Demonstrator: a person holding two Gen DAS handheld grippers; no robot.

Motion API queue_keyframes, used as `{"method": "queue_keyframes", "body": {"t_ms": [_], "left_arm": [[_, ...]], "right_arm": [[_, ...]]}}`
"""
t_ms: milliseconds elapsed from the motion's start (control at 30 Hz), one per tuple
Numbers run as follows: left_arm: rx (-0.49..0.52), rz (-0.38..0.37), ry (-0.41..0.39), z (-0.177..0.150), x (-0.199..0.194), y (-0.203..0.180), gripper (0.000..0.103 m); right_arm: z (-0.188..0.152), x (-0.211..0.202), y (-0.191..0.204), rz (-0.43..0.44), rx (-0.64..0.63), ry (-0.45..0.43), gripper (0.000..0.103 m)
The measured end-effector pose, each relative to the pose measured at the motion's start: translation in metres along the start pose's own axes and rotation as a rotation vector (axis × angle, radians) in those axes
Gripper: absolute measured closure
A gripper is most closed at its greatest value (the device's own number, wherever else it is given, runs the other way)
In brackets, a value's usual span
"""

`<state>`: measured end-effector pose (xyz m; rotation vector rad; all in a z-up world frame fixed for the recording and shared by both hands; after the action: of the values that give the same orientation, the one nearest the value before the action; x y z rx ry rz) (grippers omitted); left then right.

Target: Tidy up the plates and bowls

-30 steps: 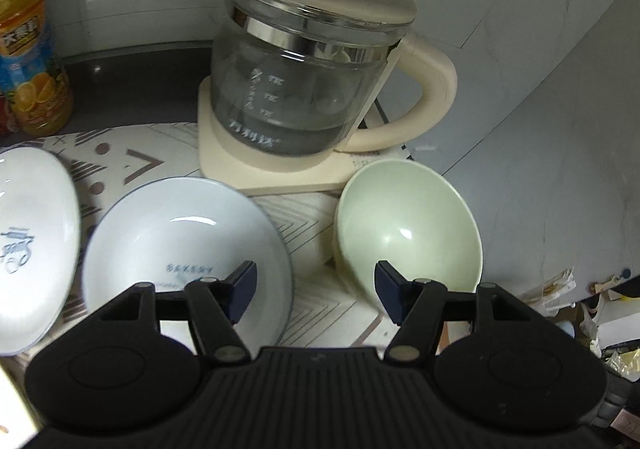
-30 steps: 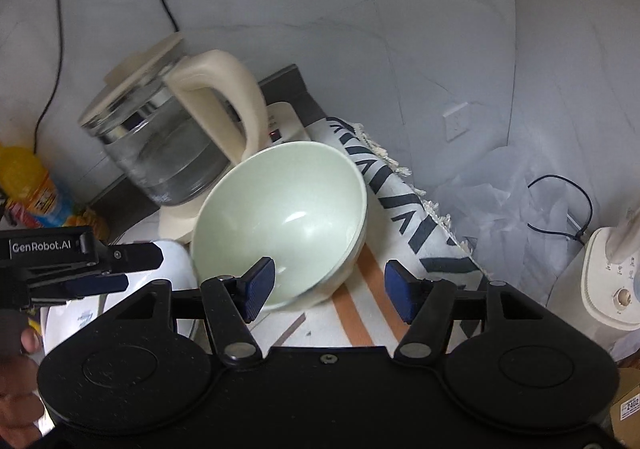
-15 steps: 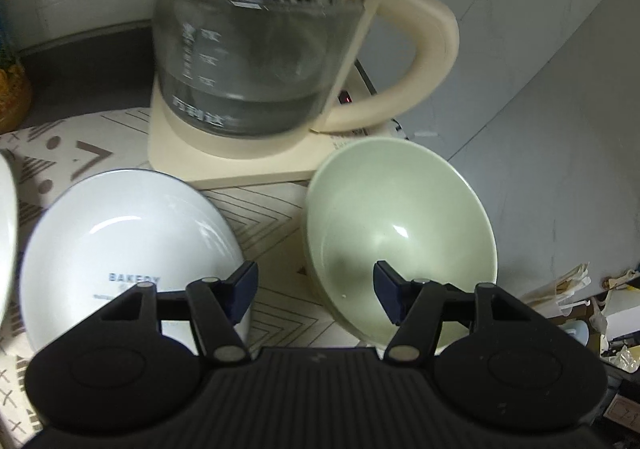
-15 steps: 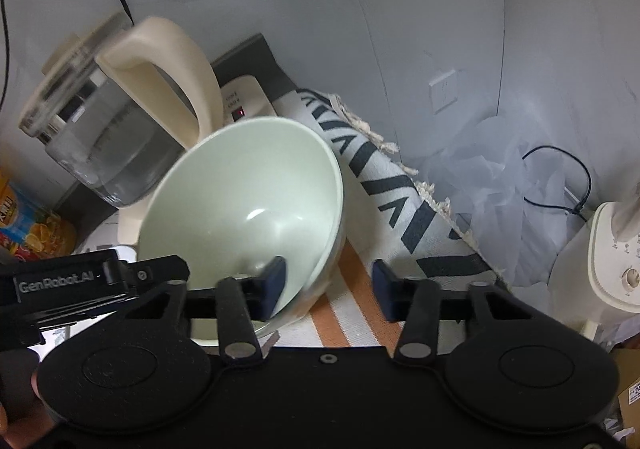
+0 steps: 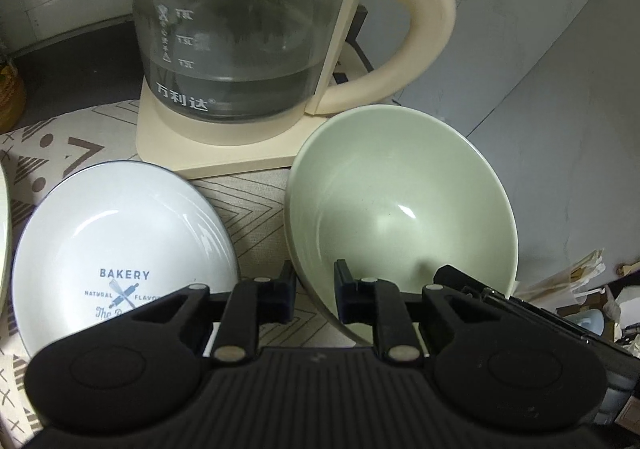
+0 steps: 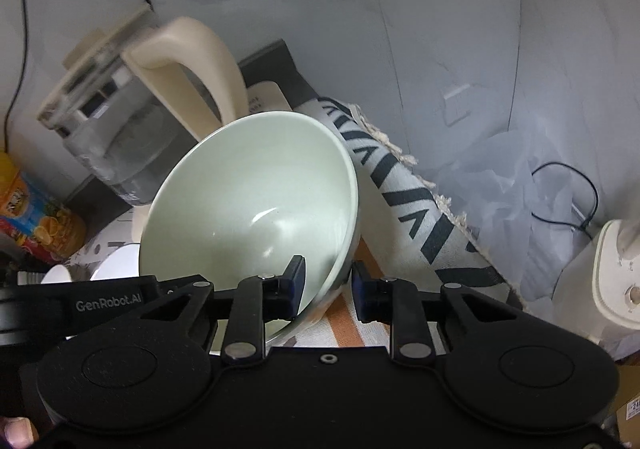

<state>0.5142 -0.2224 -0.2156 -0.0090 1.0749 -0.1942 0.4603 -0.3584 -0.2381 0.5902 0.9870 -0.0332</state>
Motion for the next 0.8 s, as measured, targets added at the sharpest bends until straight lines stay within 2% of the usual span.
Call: {"method": "queue_keyframes", "body": {"t_ms": [800], "left_arm": [[-0.068,0.034,-0.135,-0.047,-0.106,-0.015,0.085]], "right_arm": [[-0.033,-0.093,0.019,0.095,-0.075,-0.075,0.078]]}}
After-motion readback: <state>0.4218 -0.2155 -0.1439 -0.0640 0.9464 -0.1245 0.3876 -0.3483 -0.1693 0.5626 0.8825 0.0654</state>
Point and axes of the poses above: each gripper's, at about its wrist camera, not at the fingertips, and x roughly the way its jaws point, y to its left, z to its top, the point moved 7 cm from there along x, roughly the way its jaws point, and after that the axes turned 15 degrees about x, right-handed, at the moved point
